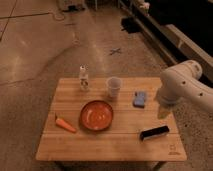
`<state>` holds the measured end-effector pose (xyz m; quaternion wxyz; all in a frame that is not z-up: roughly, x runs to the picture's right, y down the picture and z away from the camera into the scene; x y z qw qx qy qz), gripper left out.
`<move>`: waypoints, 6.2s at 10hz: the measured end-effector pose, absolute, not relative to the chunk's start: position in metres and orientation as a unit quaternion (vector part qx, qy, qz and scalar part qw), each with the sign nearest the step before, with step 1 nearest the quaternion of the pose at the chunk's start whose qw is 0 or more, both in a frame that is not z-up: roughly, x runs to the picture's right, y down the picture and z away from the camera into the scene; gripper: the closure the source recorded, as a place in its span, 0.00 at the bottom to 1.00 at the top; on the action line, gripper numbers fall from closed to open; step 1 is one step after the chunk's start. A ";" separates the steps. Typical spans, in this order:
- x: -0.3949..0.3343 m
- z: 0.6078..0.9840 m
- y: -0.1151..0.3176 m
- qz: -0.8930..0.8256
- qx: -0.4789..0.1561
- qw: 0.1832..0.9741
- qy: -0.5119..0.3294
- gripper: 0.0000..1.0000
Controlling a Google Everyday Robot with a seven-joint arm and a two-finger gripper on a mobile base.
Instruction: Pick up the ceramic bowl
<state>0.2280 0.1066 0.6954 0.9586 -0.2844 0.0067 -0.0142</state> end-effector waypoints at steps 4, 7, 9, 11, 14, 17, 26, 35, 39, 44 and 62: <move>0.160 0.713 0.108 -0.061 -0.288 0.956 -0.009 0.35; 0.127 0.730 0.112 -0.100 -0.292 0.951 -0.017 0.35; 0.108 0.734 0.119 -0.122 -0.294 0.948 -0.020 0.35; 0.098 0.745 0.127 -0.140 -0.295 0.945 -0.021 0.35; 0.068 0.762 0.137 -0.162 -0.296 0.941 -0.025 0.35; 0.068 0.771 0.151 -0.182 -0.300 0.936 -0.027 0.35; 0.059 0.804 0.182 -0.216 -0.302 0.927 -0.051 0.35; 0.051 0.828 0.199 -0.233 -0.307 0.920 -0.067 0.35; 0.048 0.832 0.203 -0.234 -0.306 0.920 -0.070 0.41; 0.044 0.837 0.207 -0.239 -0.303 0.920 -0.074 0.41; 0.031 0.810 0.185 -0.267 -0.273 0.921 -0.076 0.93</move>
